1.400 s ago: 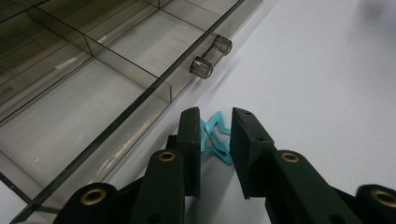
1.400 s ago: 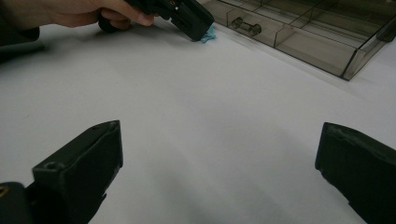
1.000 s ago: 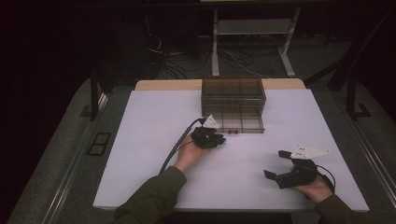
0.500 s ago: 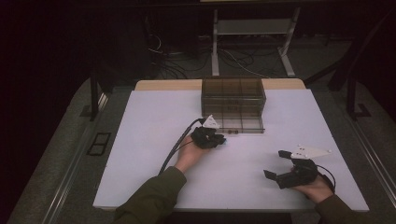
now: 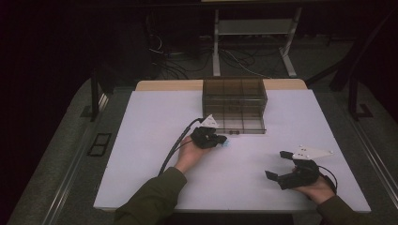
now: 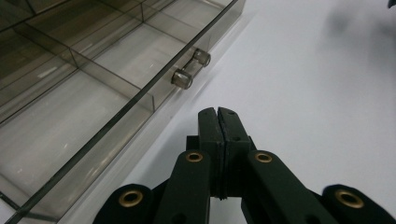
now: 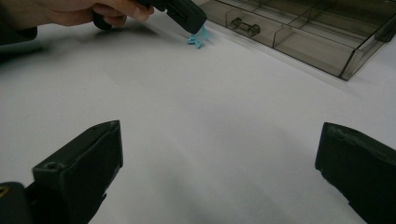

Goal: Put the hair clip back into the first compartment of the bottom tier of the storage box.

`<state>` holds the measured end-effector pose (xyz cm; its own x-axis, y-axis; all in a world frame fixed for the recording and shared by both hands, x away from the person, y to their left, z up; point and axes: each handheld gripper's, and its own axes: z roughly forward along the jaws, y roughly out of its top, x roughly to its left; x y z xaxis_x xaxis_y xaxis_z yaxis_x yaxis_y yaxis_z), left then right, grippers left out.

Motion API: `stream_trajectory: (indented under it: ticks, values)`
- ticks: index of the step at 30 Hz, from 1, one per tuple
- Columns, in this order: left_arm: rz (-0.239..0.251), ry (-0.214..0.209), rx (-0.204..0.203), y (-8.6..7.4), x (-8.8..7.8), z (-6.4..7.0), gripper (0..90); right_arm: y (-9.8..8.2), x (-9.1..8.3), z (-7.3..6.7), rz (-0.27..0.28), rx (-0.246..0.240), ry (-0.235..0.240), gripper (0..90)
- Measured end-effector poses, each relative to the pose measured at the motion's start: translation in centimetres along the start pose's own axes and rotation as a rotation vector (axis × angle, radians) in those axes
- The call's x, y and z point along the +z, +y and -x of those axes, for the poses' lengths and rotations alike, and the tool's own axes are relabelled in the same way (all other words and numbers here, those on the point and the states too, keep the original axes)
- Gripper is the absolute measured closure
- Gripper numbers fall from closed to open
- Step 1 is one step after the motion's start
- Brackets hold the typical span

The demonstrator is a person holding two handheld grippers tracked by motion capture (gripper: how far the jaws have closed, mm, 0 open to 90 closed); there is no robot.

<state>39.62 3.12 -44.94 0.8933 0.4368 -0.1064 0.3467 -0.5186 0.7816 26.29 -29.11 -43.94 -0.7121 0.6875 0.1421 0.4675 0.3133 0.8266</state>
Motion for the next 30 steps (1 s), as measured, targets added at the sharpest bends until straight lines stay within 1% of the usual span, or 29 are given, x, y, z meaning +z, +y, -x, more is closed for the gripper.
stream_trajectory:
  ticks: [4,5,7,9,11,12,14,15,18,20,30]
  values:
    - [0.018,-0.013,-0.014,0.1,-0.4,0.0,89.6,0.0,0.0,0.0,-0.001,0.001,0.000,0.3]
    - [0.018,-0.013,-0.011,0.1,-0.5,-0.1,89.6,0.0,0.0,0.0,-0.001,0.000,-0.001,0.3]
    - [0.037,-0.017,-0.029,0.2,-0.7,0.0,89.6,0.0,0.0,0.0,-0.001,0.001,-0.001,0.3]
    - [0.036,-0.019,-0.018,0.3,-1.0,-0.2,89.6,0.0,0.0,0.0,-0.001,0.000,-0.001,0.3]
    - [0.048,-0.021,-0.025,0.3,-1.3,-0.2,89.5,0.0,0.0,0.0,-0.001,0.000,0.000,0.3]
    - [0.048,-0.022,-0.017,0.4,-1.4,-0.2,89.5,0.0,0.0,0.0,-0.001,0.000,0.000,0.3]
    - [0.057,-0.025,-0.025,0.4,-1.6,-0.2,89.5,0.0,0.0,0.0,0.000,0.000,0.000,0.3]
    - [0.053,-0.026,-0.017,0.4,-1.7,-0.2,89.5,0.0,0.0,0.0,0.000,0.000,0.000,0.3]
    - [0.058,-0.028,-0.017,0.5,-1.9,-0.3,89.5,0.0,0.0,0.0,0.000,-0.001,0.001,0.3]
    - [0.066,-0.028,-0.025,0.5,-2.1,-0.4,89.5,0.0,0.0,0.0,-0.001,-0.001,0.001,0.3]
    - [0.093,-0.018,-0.027,0.5,-3.1,-1.0,89.4,0.0,0.0,-0.1,-0.001,-0.002,0.002,0.3]
